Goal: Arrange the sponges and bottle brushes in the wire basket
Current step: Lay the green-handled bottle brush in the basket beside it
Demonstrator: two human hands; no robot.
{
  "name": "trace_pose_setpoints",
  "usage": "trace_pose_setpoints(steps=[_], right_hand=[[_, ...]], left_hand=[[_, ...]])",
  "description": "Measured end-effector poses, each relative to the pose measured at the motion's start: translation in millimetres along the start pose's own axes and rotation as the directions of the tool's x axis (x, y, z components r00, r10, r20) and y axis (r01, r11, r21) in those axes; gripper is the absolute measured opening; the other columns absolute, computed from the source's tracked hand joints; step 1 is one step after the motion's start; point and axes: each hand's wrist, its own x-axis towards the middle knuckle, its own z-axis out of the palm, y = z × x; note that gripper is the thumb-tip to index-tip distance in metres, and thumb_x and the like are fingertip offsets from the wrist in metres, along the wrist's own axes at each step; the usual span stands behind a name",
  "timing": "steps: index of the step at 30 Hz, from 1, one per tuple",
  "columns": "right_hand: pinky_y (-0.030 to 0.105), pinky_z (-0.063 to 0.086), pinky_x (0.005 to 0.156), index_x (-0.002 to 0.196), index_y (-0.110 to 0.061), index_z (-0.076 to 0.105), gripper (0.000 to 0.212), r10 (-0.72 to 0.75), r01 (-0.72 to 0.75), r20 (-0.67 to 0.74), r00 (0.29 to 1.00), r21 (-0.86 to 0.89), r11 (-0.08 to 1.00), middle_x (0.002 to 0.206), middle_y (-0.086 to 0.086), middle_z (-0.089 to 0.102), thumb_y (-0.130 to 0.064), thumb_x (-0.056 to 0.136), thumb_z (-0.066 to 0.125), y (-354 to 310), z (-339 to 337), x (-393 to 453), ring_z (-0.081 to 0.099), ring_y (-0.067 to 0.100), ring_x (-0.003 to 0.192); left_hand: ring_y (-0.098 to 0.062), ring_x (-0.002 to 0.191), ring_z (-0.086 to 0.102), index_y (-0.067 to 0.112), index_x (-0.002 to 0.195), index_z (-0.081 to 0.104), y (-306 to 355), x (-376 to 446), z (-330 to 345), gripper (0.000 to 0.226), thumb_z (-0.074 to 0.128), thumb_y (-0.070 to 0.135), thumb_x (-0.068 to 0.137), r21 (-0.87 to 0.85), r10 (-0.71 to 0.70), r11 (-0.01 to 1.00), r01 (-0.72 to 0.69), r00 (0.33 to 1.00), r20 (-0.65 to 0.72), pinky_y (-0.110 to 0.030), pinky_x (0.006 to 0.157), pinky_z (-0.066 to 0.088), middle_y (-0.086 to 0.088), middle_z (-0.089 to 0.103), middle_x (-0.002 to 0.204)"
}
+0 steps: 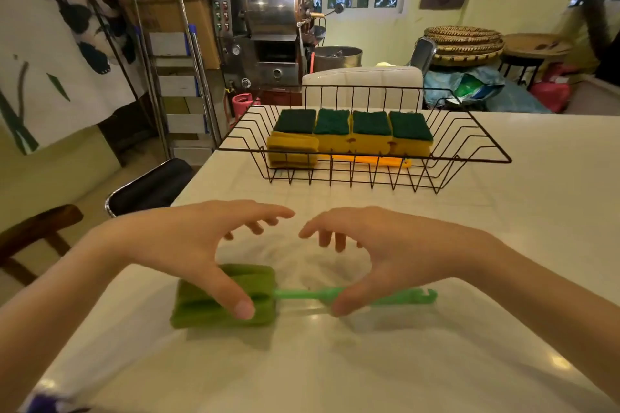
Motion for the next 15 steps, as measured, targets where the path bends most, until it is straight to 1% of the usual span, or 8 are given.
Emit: trace_pose_setpoints(steps=[1, 3, 4, 5, 7, 9, 12, 15], right_hand=[[0.03, 0.046, 0.089, 0.127, -0.038, 0.036, 0.071, 0.013, -0.012, 0.032, 0.999, -0.029, 1.0, 0.117, -0.011, 0.05, -0.049, 0.067, 0.071, -1, 2, -1, 0.048, 0.008, 0.1], [0.033, 0.048, 0.085, 0.123, -0.035, 0.041, 0.062, 0.035, -0.03, 0.066, 0.997, -0.069, 0.997, 0.107, -0.009, 0.053, -0.048, 0.069, 0.07, -2, 6, -2, 0.05, 0.01, 0.093], [0.034, 0.048, 0.083, 0.12, -0.034, 0.044, 0.056, 0.038, -0.033, 0.072, 0.997, -0.073, 0.997, 0.102, -0.008, 0.055, -0.046, 0.071, 0.069, -1, 8, -2, 0.051, 0.01, 0.09], [0.035, 0.049, 0.082, 0.117, -0.033, 0.047, 0.051, 0.038, -0.032, 0.075, 0.996, -0.074, 0.997, 0.099, -0.007, 0.056, -0.044, 0.072, 0.068, 0, 9, -2, 0.051, 0.01, 0.087], [0.035, 0.049, 0.08, 0.113, -0.031, 0.051, 0.042, 0.034, -0.027, 0.075, 0.997, -0.082, 0.996, 0.096, -0.006, 0.057, -0.039, 0.075, 0.066, 1, 12, -2, 0.052, 0.01, 0.083], [0.034, 0.05, 0.077, 0.111, -0.03, 0.054, 0.036, 0.034, -0.029, 0.066, 0.997, -0.08, 0.996, 0.094, -0.005, 0.058, -0.035, 0.077, 0.064, 2, 13, -2, 0.053, 0.011, 0.081], [0.034, 0.05, 0.073, 0.107, -0.03, 0.056, 0.029, 0.029, -0.024, 0.054, 0.998, -0.091, 0.996, 0.09, -0.005, 0.059, -0.032, 0.079, 0.062, 3, 14, -1, 0.054, 0.013, 0.08], [0.03, 0.047, 0.068, 0.106, -0.029, 0.058, 0.023, 0.025, -0.019, 0.046, 0.999, -0.136, 0.991, 0.082, -0.009, 0.052, -0.029, 0.083, 0.057, 4, 13, -1, 0.051, 0.012, 0.077]], left_hand=[[0.013, 0.112, 0.044, 0.068, 0.123, 0.013, -1, 2, 2, 0.106, 0.072, 0.074, 0.035, 0.003, -0.032, 0.999, 0.032, 0.999, 0.018, -0.013, 0.083, 0.045, 0.05, 0.033, 0.118], [0.006, 0.102, 0.054, 0.066, 0.122, 0.014, -4, 5, 7, 0.109, 0.069, 0.077, 0.029, 0.046, -0.067, 0.997, 0.066, 0.998, 0.013, -0.015, 0.071, 0.05, 0.044, 0.04, 0.114], [0.006, 0.098, 0.056, 0.068, 0.12, 0.015, -6, 9, 9, 0.108, 0.068, 0.079, 0.026, 0.063, -0.079, 0.995, 0.078, 0.997, 0.014, -0.014, 0.067, 0.05, 0.043, 0.041, 0.111], [0.009, 0.098, 0.053, 0.068, 0.119, 0.017, -4, 8, 10, 0.106, 0.067, 0.079, 0.027, 0.068, -0.082, 0.995, 0.08, 0.996, 0.026, -0.012, 0.065, 0.049, 0.045, 0.041, 0.107], [0.015, 0.099, 0.047, 0.068, 0.118, 0.021, 4, 4, 12, 0.096, 0.068, 0.076, 0.034, 0.061, -0.066, 0.996, 0.063, 0.996, 0.062, -0.006, 0.069, 0.046, 0.046, 0.04, 0.103], [0.015, 0.1, 0.045, 0.068, 0.115, 0.026, 14, -1, 12, 0.085, 0.067, 0.075, 0.041, 0.056, -0.049, 0.997, 0.045, 0.996, 0.074, -0.004, 0.073, 0.043, 0.041, 0.043, 0.105], [0.007, 0.105, 0.046, 0.059, 0.114, 0.036, 18, -2, 13, 0.066, 0.072, 0.057, 0.059, 0.034, -0.063, 0.998, 0.06, 0.994, 0.086, -0.015, 0.087, 0.045, 0.031, 0.047, 0.11], [0.005, 0.105, 0.047, 0.054, 0.112, 0.042, 22, -2, 11, 0.055, 0.071, 0.048, 0.066, 0.022, -0.059, 0.998, 0.058, 0.995, 0.086, -0.019, 0.092, 0.045, 0.026, 0.049, 0.111]])
